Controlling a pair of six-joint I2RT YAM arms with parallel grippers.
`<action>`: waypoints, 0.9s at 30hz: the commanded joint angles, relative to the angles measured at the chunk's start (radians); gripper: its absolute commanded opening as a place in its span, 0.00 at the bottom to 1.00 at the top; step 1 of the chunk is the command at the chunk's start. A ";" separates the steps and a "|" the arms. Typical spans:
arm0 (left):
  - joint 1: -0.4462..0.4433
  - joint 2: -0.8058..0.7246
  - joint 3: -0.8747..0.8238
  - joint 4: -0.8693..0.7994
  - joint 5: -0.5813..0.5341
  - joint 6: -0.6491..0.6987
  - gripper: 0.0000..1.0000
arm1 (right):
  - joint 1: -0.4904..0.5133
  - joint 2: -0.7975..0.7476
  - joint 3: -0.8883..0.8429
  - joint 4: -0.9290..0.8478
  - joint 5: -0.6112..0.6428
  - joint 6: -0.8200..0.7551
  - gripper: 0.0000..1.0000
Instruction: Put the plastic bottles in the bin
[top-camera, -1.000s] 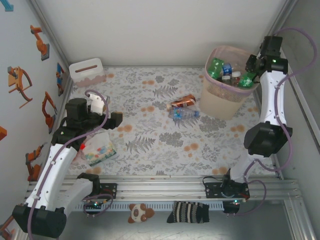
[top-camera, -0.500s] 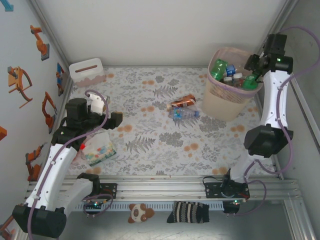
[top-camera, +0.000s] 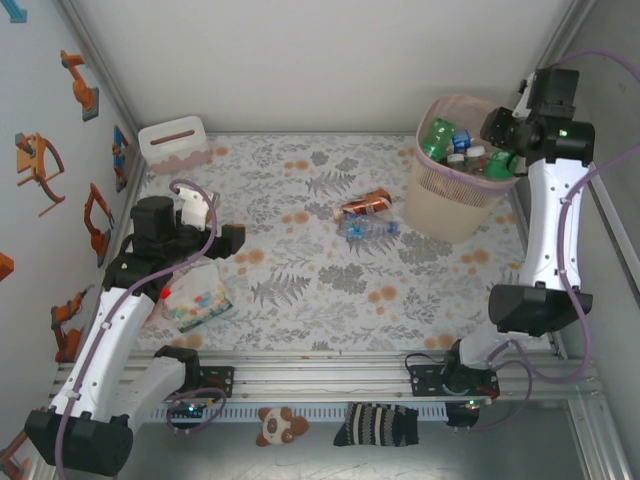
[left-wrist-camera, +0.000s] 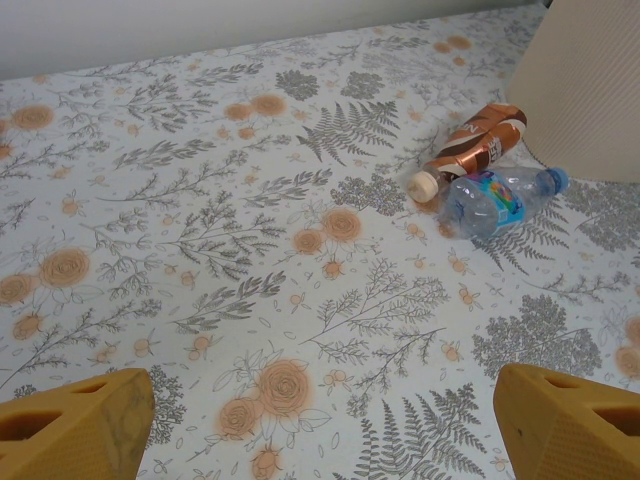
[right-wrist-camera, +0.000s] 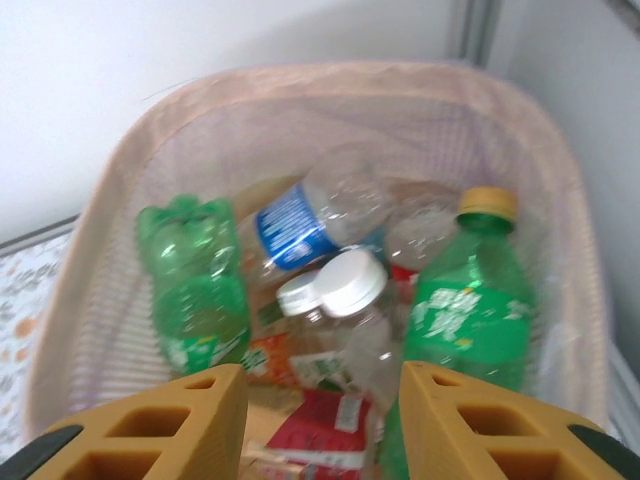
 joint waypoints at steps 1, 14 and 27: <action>0.007 -0.002 0.020 -0.003 0.015 -0.002 0.88 | 0.058 -0.039 -0.029 -0.042 -0.018 -0.005 0.43; 0.008 -0.001 0.020 -0.003 0.015 -0.004 0.88 | 0.350 -0.041 -0.106 -0.070 0.066 -0.002 0.42; 0.008 -0.010 0.020 -0.005 0.013 -0.002 0.88 | 0.627 -0.040 -0.378 0.171 0.367 0.500 0.43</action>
